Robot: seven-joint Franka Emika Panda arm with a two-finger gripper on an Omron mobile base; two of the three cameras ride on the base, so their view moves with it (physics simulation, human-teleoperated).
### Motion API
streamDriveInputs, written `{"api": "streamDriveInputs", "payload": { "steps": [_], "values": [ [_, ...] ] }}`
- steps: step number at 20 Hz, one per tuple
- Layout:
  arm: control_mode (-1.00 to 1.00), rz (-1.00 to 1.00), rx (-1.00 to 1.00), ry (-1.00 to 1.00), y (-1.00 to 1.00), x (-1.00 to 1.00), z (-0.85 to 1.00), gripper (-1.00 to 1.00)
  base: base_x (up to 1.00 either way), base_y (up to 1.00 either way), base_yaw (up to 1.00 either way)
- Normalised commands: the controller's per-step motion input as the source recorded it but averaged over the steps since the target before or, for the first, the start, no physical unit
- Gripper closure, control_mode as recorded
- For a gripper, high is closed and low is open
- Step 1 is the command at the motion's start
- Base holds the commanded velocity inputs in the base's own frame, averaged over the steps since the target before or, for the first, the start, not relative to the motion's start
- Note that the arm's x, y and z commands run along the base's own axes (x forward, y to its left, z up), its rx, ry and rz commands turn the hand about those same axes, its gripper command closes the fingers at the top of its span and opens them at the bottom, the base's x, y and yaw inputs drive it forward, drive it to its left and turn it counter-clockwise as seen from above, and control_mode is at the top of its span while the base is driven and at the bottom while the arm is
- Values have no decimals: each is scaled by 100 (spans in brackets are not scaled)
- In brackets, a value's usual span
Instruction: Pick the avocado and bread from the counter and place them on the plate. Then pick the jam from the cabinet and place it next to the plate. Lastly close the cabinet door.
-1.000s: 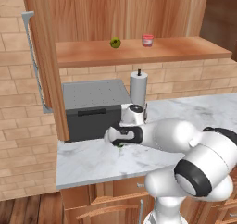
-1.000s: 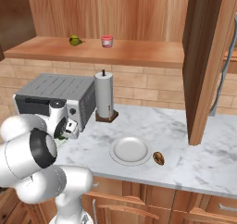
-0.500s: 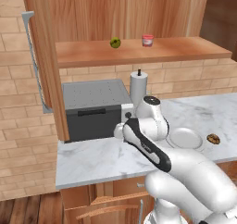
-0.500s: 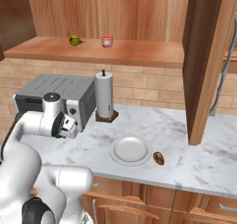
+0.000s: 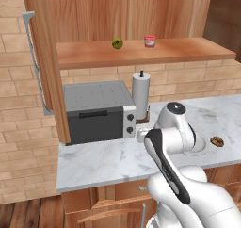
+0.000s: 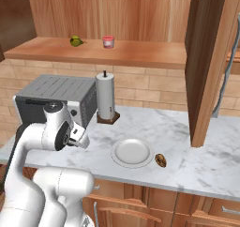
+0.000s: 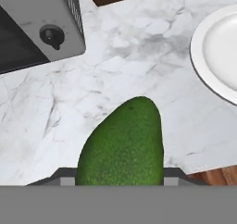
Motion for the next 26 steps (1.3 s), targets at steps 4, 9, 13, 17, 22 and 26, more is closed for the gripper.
{"api": "streamDriveInputs", "payload": {
  "steps": [4,9,13,17,22,26],
  "values": [
    [-100,-12,-20,-7,-65,1,20,100,0,0,0],
    [-100,-13,-18,-1,-63,16,28,100,0,0,0],
    [-100,-14,-6,0,-71,32,24,100,0,0,0],
    [-100,-2,2,6,-70,45,-4,100,0,0,0],
    [-100,4,7,9,-73,44,-22,100,0,0,0],
    [-100,5,2,3,-53,37,-23,100,0,0,0]
  ]
}}
